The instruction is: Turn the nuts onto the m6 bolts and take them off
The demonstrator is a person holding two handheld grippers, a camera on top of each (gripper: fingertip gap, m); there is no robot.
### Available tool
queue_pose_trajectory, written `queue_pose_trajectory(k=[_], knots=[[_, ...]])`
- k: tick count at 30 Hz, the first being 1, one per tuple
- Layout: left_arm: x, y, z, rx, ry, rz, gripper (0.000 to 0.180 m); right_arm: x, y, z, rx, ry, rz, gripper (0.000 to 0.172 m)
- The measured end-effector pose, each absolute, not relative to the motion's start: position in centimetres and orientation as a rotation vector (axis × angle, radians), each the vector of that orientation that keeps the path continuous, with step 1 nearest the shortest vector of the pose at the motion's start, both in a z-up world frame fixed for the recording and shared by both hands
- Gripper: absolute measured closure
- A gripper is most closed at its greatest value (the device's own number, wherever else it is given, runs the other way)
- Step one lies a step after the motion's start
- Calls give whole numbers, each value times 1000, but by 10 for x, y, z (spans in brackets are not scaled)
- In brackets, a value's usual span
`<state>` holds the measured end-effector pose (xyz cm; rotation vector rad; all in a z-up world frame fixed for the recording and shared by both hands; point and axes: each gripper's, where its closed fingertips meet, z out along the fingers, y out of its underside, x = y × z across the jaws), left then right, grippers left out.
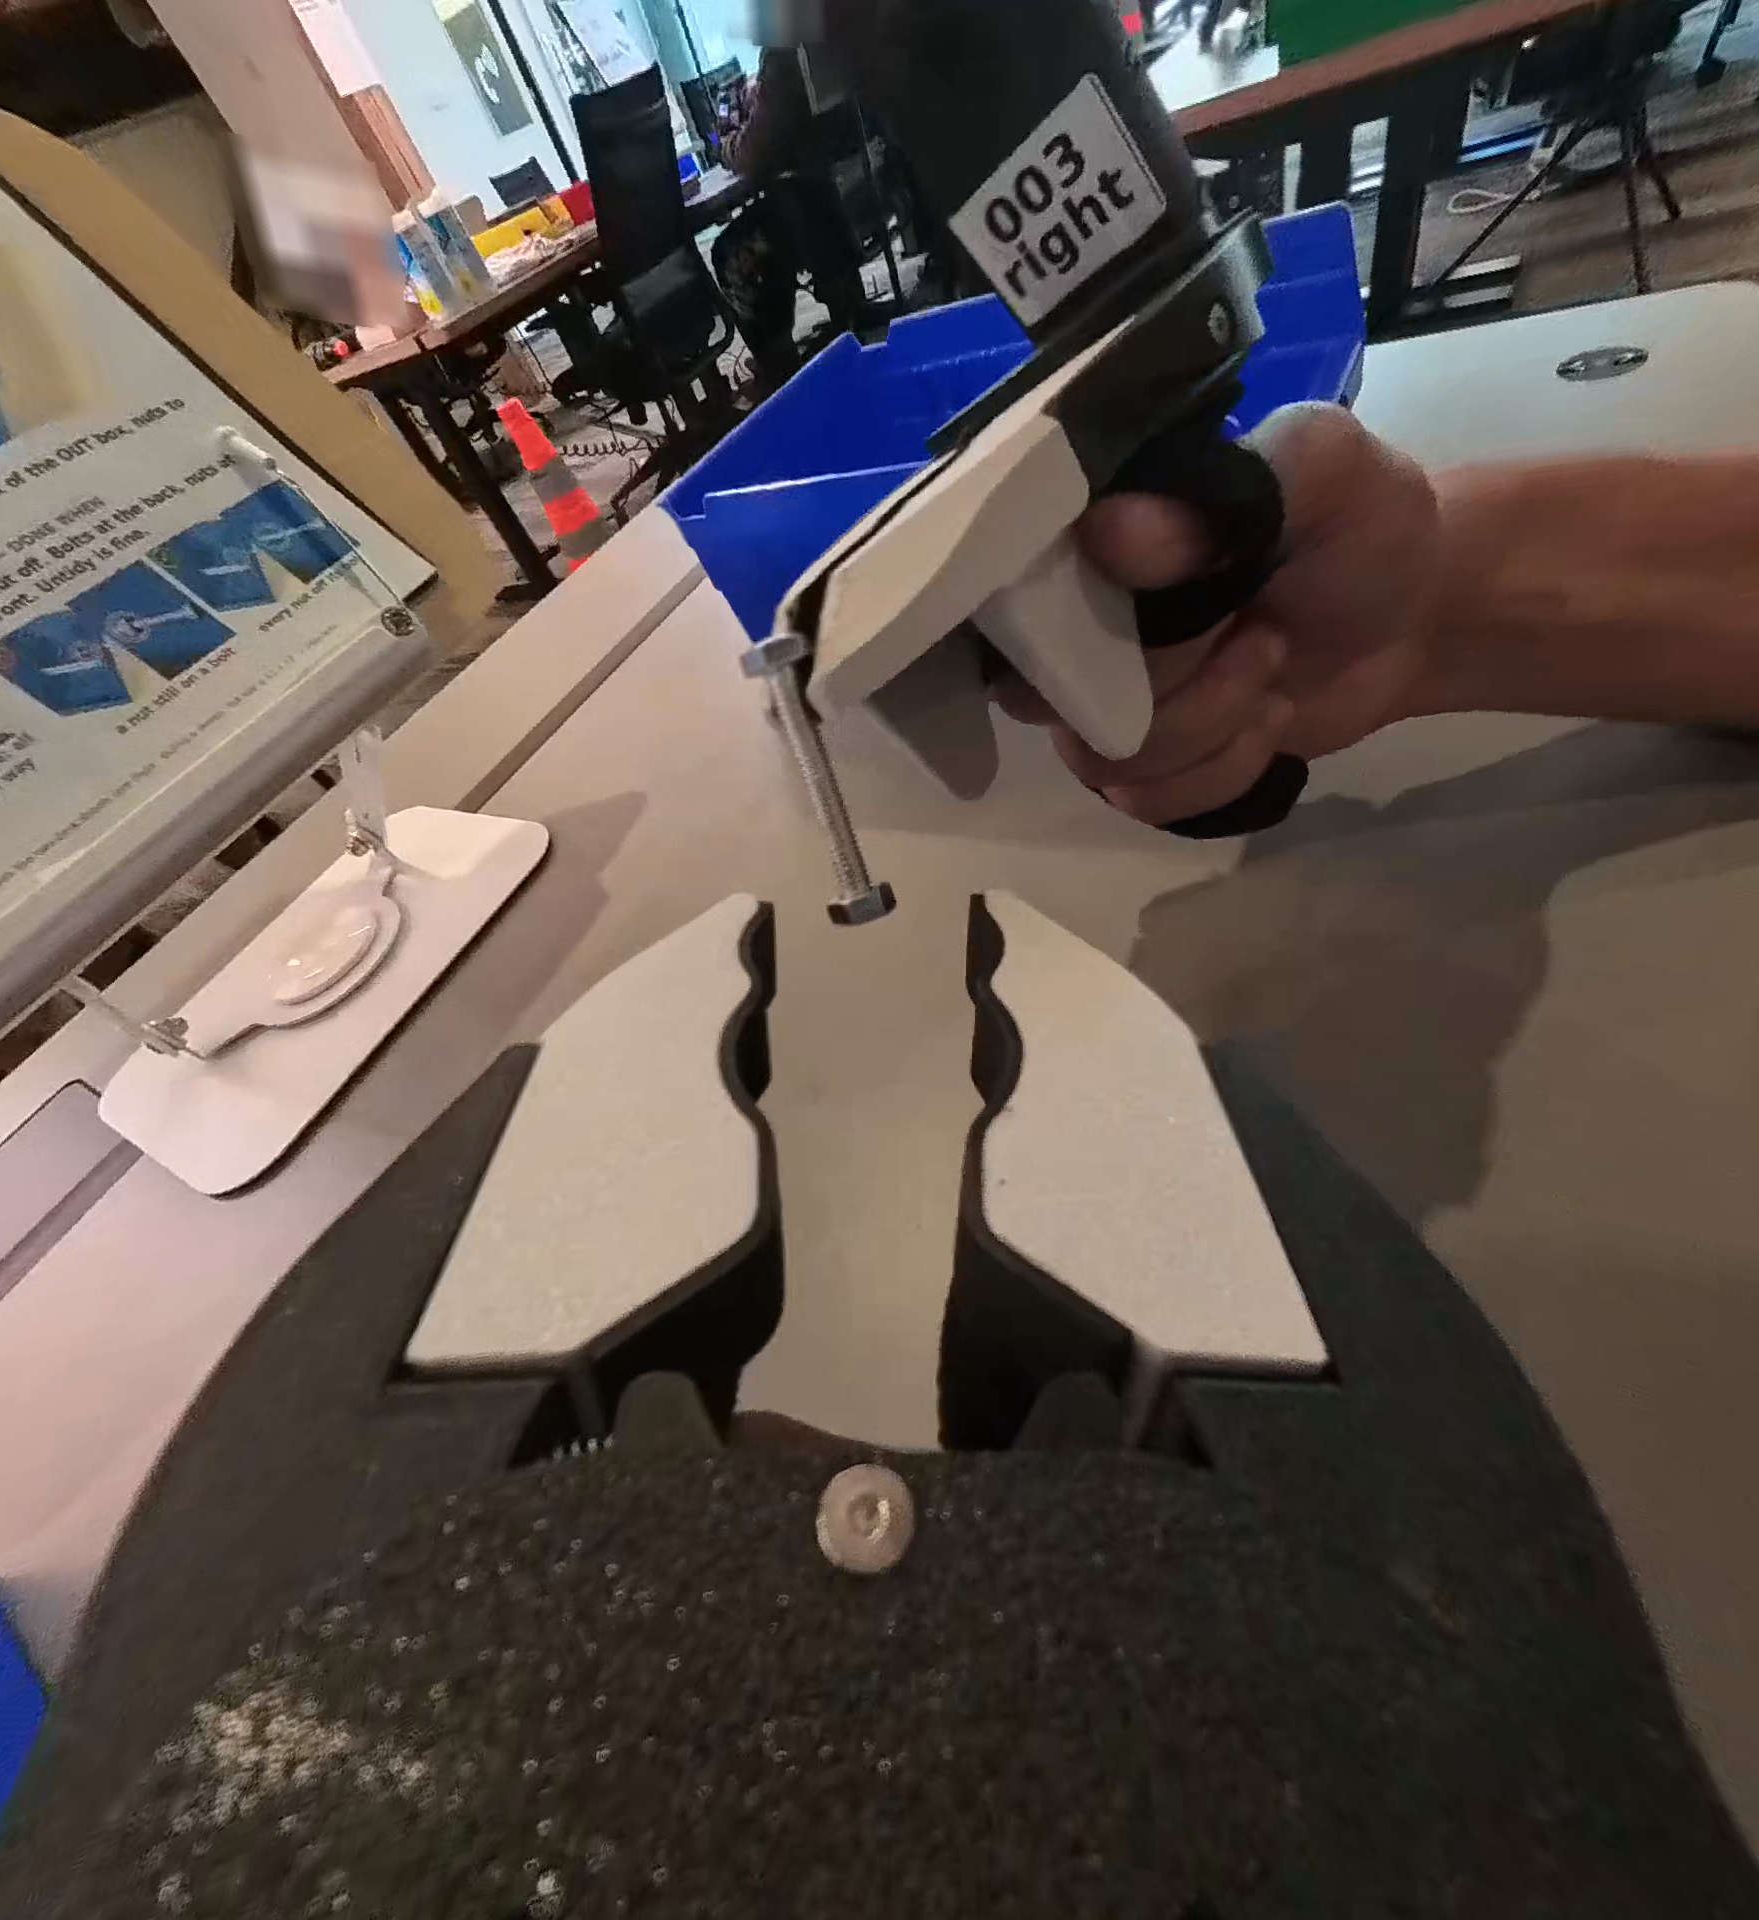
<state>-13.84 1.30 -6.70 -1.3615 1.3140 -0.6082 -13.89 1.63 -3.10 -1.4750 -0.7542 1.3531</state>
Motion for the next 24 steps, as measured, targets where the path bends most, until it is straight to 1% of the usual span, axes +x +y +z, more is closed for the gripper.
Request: queue_pose_trajectory(k=[1, 2, 5, 11, 14, 16, 20, 21, 23, 24], knots=[[-138, 13, -67, -1359, 1312, -606, 153, -140, 15, -31, -1475, -758, 1357, 167], [-138, 11, -67, -1351, 1314, -617, 169, -141, 14, -31, -1475, -765, 1357, 167], [-139, 6, -65, -1390, 1324, -734, 170, -142, 11, -30, -1462, -784, 1366, 167], [-141, -30, -45, -1428, 1308, -1458, 170, -143, -12, -16, -1334, -893, 1441, 167], [-148, -47, -31, -1373, 1263, -1857, 171, -141, -32, -6, -1215, -972, 1476, 172], [-151, -45, -27, -1351, 1202, -2013, 171, -140, -35, -2, -1187, -971, 1472, 172], [-150, -28, -40, -1392, 1185, -1834, 170, -141, -1, -23, -1403, -833, 1391, 172], [-149, -21, -45, -1416, 1192, -1732, 170, -140, 7, -27, -1446, -779, 1412, 168], [-147, -9, -57, -1460, 1232, -1493, 170, -143, 12, -32, -1513, -717, 1504, 147], [-147, -5, -60, -1468, 1248, -1403, 170, -143, 17, -33, -1526, -670, 1528, 146]])
